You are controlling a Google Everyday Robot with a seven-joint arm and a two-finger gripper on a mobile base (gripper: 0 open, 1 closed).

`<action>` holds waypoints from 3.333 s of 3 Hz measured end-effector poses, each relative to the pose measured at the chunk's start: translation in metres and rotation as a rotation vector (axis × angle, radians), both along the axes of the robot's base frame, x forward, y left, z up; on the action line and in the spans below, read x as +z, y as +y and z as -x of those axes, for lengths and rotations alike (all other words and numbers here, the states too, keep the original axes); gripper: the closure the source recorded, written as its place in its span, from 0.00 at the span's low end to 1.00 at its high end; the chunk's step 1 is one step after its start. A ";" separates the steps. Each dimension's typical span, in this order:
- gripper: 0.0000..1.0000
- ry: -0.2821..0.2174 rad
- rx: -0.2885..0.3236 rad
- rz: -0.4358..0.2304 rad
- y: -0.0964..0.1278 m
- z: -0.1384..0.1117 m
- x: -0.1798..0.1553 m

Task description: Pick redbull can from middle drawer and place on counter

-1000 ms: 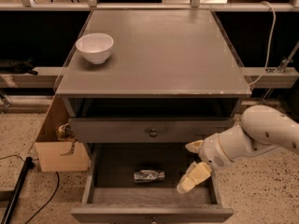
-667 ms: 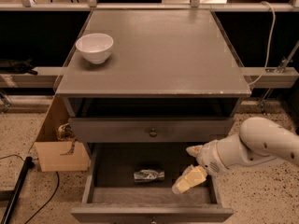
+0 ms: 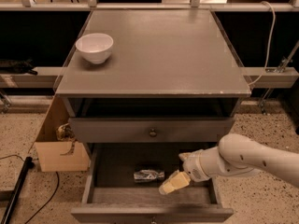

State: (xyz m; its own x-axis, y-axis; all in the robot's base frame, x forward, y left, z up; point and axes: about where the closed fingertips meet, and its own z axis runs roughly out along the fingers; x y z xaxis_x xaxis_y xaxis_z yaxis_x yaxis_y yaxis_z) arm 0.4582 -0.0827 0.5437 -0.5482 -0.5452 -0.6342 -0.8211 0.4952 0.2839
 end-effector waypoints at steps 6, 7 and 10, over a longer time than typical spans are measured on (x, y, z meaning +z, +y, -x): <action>0.00 0.066 0.118 -0.003 0.098 -0.088 -0.140; 0.00 0.097 0.121 0.012 0.096 -0.081 -0.152; 0.18 0.126 0.112 0.068 0.080 -0.073 -0.176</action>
Offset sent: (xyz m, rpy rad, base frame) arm 0.0003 0.0068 -0.0342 0.0070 0.0635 0.0148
